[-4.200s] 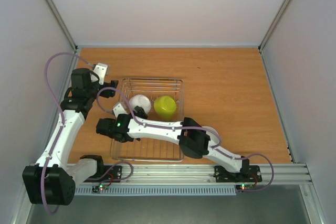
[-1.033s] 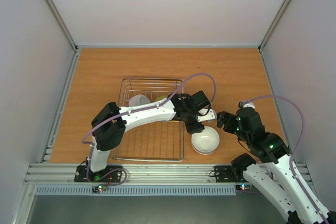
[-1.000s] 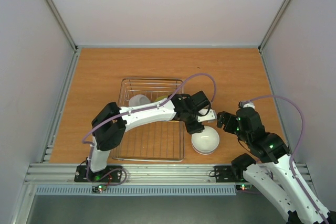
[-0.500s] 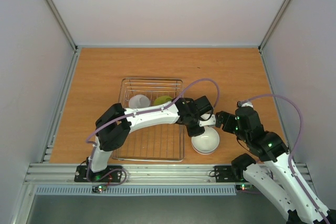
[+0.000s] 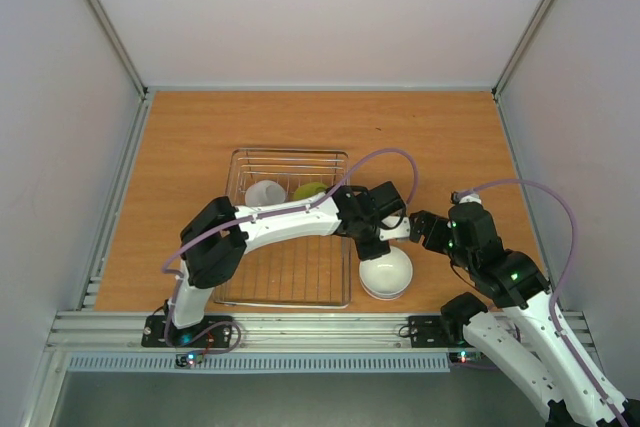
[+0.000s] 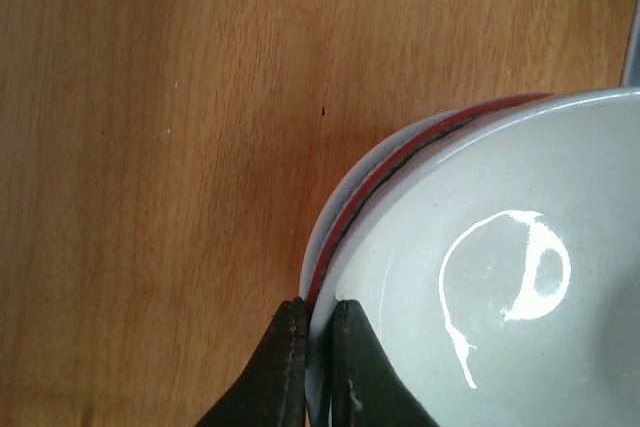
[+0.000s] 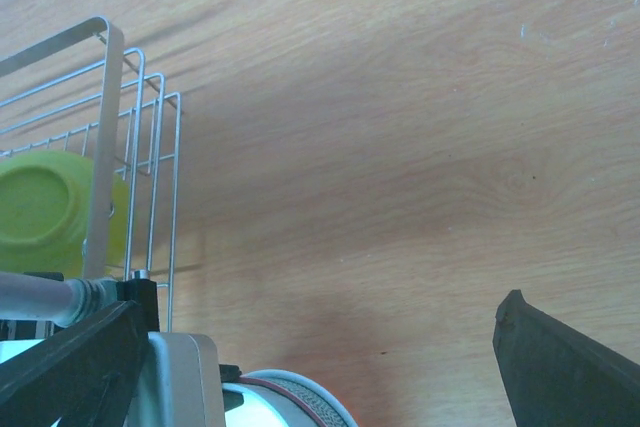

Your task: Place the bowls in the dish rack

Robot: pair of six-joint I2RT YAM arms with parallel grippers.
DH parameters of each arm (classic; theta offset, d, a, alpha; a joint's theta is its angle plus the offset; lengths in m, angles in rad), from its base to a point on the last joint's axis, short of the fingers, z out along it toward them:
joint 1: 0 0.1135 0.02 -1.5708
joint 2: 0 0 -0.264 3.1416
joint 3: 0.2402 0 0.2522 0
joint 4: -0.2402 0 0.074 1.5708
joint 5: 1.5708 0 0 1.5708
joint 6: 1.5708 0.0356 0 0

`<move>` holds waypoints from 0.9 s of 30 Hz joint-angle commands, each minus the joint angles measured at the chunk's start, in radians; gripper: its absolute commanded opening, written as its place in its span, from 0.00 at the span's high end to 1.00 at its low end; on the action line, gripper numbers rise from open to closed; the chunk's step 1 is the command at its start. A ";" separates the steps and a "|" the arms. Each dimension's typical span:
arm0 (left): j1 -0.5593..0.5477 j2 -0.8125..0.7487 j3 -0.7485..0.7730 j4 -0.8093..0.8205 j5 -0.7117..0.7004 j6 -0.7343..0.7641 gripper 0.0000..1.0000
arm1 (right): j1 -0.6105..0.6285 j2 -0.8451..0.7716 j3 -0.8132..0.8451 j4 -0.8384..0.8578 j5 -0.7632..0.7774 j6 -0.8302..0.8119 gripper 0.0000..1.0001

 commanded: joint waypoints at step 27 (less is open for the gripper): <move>0.277 -0.249 -0.008 0.042 0.365 -0.067 1.00 | 0.004 -0.029 0.053 0.043 -0.118 -0.003 0.02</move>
